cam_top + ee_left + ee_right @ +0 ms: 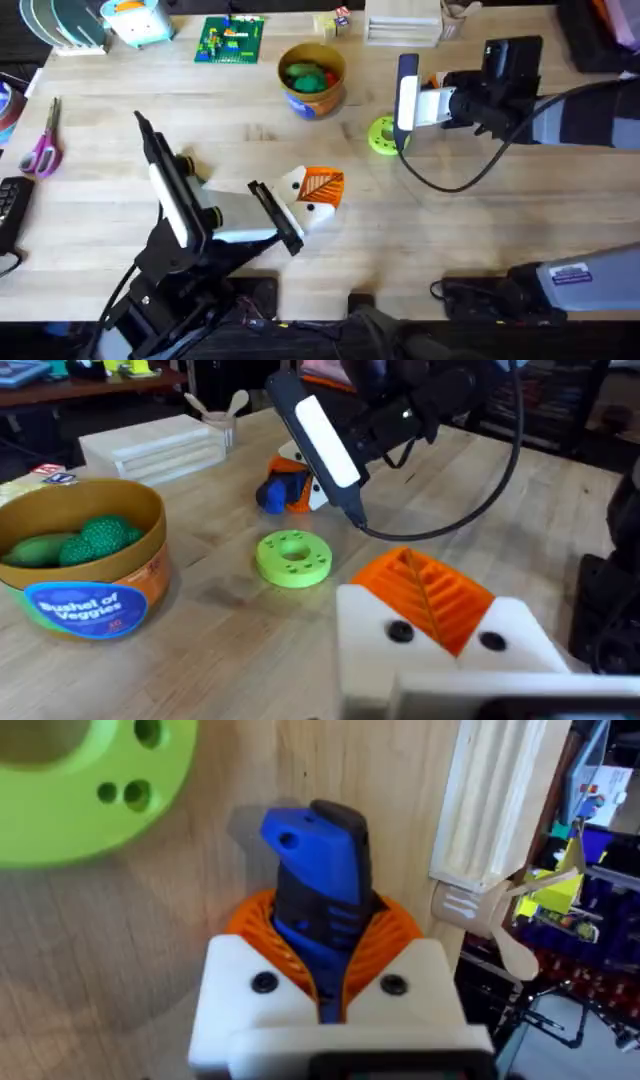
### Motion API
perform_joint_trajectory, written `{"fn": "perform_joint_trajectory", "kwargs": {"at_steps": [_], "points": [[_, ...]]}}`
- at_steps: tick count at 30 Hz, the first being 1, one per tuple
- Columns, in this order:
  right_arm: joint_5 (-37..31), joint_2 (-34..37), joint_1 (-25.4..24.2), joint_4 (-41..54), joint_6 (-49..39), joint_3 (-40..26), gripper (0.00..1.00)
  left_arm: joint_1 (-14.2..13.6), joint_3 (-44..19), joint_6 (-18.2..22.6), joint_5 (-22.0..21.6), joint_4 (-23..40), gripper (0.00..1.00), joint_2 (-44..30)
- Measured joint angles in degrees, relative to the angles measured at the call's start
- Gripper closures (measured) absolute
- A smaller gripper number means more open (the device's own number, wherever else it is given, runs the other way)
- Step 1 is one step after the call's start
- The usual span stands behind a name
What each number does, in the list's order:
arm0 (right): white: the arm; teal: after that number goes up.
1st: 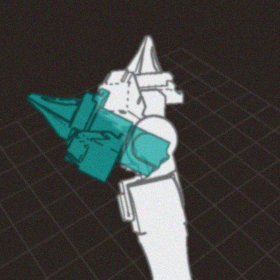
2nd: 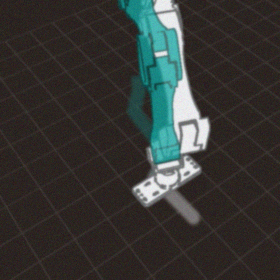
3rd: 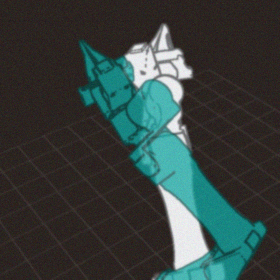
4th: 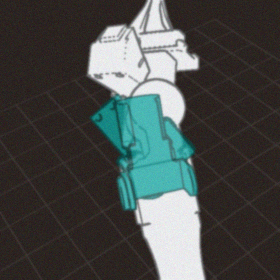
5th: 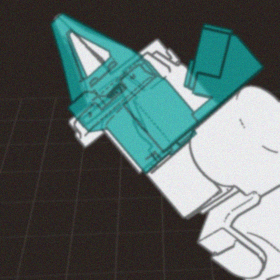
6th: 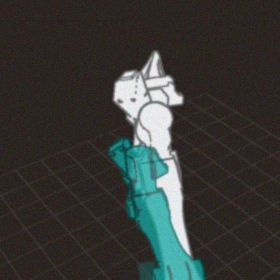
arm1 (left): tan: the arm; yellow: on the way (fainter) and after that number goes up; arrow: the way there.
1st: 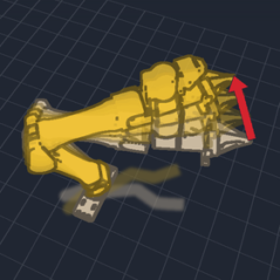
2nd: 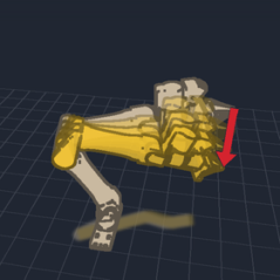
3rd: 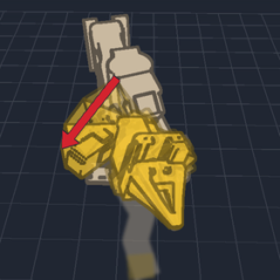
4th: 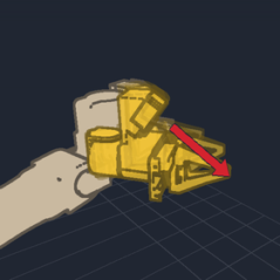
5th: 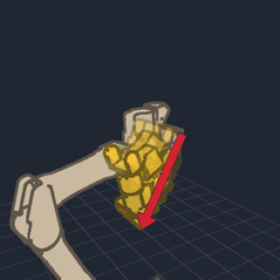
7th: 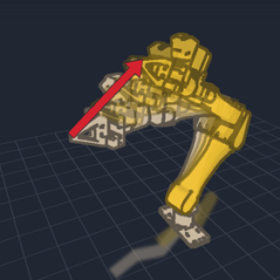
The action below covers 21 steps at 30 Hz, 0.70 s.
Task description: Pick up the gripper from the table and insert it into the empty holder that is missing its gripper. Then pick up a screw, insert it into the mounting hole, and use the screwdriver to tighten it. Finally, clean up the table by picking up the vegetable and placing it into the bucket.
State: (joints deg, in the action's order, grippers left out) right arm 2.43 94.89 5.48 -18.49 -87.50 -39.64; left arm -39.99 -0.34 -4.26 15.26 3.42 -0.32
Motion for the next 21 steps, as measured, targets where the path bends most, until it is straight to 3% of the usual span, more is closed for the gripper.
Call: {"fn": "perform_joint_trajectory", "kwargs": {"at_steps": [3, 9, 15, 21], "points": [[-0.05, 0.00, 0.31, -0.06, -0.98, -0.04, 0.914, 0.00, 0.00, -0.01, 0.00, 0.01, 0.990, 0.00], [-0.01, -0.32, 0.85, -1.51, -2.15, -1.47, 0.069, 0.00, 0.00, -0.01, 0.01, 0.00, 0.990, 0.00], [-1.02, -0.52, 1.46, -1.37, -1.58, -1.90, 0.016, 0.00, 0.00, 0.00, -0.01, 0.00, 0.990, 0.00], [-6.41, -2.18, 4.14, -4.11, 11.75, -1.88, 0.015, 0.00, 0.00, 0.01, 0.01, 0.02, 0.990, 0.00]]}}
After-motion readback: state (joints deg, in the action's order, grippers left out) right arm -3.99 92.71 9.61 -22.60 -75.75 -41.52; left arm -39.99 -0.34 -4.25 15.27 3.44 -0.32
